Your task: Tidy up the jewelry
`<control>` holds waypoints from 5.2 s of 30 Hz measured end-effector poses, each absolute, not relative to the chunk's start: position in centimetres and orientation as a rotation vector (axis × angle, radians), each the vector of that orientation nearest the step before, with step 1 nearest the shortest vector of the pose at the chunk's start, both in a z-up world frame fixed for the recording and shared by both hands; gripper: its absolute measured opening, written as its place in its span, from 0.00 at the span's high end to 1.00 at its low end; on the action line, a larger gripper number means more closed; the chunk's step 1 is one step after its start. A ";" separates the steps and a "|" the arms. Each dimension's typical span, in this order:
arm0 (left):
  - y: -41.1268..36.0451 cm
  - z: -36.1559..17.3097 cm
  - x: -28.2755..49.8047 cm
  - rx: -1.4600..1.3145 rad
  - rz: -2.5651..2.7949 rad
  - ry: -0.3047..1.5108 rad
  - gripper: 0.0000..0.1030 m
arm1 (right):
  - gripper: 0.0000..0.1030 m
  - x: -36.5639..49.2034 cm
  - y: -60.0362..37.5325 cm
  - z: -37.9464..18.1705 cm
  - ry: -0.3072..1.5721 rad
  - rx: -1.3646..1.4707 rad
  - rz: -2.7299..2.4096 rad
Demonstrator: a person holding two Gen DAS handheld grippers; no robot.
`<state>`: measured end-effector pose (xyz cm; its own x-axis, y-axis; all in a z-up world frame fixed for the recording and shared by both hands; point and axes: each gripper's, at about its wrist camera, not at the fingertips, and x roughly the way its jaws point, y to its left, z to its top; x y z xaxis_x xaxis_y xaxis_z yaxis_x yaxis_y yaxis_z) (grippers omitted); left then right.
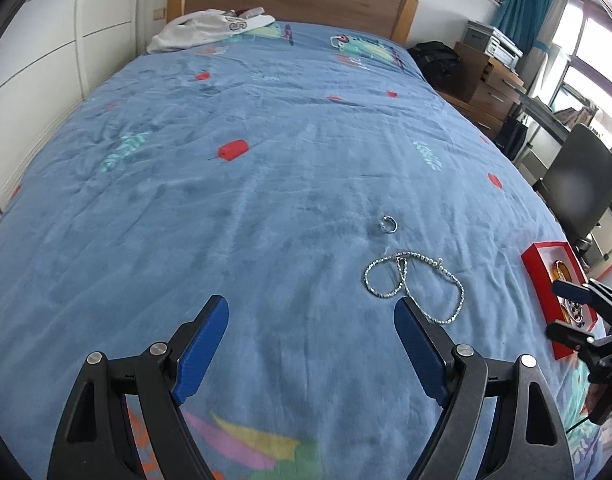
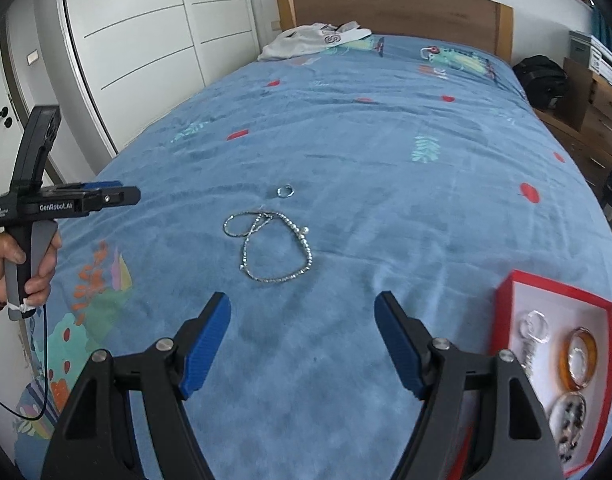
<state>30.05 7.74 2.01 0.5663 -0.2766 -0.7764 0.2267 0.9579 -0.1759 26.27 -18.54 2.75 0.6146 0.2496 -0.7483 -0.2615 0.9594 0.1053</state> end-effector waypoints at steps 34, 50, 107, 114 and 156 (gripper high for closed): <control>0.9 -4.0 40.6 0.004 -0.724 0.975 0.20 | 0.28 36.6 -12.1 -5.6 0.900 -0.076 0.404; -3.0 -5.1 42.2 0.058 -0.730 0.982 0.53 | 0.95 35.4 -19.0 -5.9 0.944 0.064 0.233; -30.5 2.0 24.9 0.181 -1.140 0.942 0.82 | 0.95 16.1 -43.0 8.6 0.651 0.211 -0.141; -32.8 -2.0 24.1 0.222 -1.130 1.029 0.82 | 0.95 15.5 -44.3 4.4 0.724 0.254 -0.119; -28.8 3.7 15.3 0.209 -0.602 0.888 0.25 | 0.66 7.7 -43.7 4.9 0.805 0.251 -0.145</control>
